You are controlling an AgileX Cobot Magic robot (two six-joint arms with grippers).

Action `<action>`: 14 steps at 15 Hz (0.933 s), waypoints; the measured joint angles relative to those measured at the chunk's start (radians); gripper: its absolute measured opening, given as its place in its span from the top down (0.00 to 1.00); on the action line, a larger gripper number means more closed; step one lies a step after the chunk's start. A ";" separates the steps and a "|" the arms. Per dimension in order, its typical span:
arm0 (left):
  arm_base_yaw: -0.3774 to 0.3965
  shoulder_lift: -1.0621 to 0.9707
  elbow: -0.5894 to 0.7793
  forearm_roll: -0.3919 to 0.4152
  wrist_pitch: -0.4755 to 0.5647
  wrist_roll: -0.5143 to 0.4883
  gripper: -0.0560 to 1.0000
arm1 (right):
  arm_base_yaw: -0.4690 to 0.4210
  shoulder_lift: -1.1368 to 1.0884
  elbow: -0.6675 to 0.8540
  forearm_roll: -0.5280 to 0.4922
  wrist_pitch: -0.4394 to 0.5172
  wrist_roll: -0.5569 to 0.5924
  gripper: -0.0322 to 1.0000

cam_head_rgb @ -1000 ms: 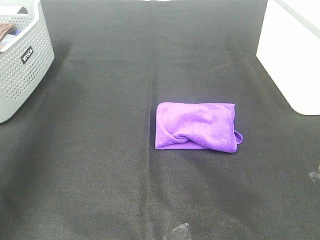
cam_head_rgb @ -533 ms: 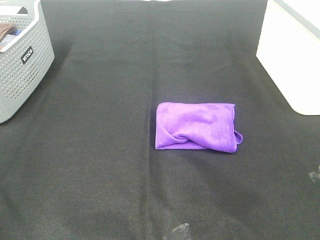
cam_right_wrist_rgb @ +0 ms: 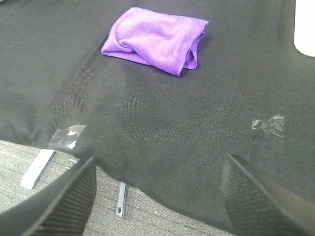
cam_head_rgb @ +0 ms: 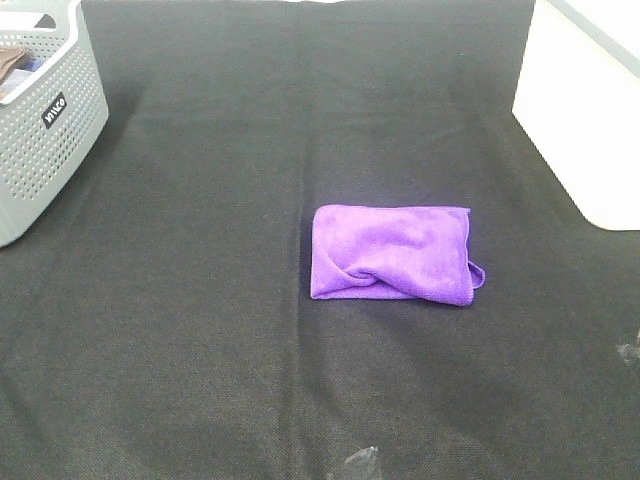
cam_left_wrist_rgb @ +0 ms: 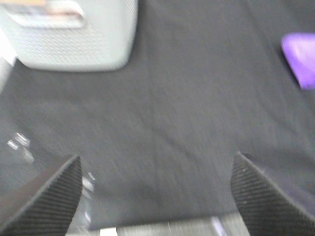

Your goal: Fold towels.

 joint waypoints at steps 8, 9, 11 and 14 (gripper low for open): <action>0.000 0.000 0.060 -0.044 -0.134 0.028 0.22 | 0.000 0.000 0.025 -0.014 -0.040 0.000 0.31; 0.000 0.000 0.060 -0.044 -0.141 0.028 0.22 | 0.000 0.000 0.025 -0.021 -0.040 -0.014 0.31; 0.000 0.000 0.060 -0.044 -0.143 0.028 0.22 | 0.000 0.000 0.025 -0.048 -0.040 -0.019 0.31; 0.064 0.000 0.060 -0.045 -0.144 0.028 0.22 | 0.000 0.000 0.025 -0.051 -0.040 -0.014 0.31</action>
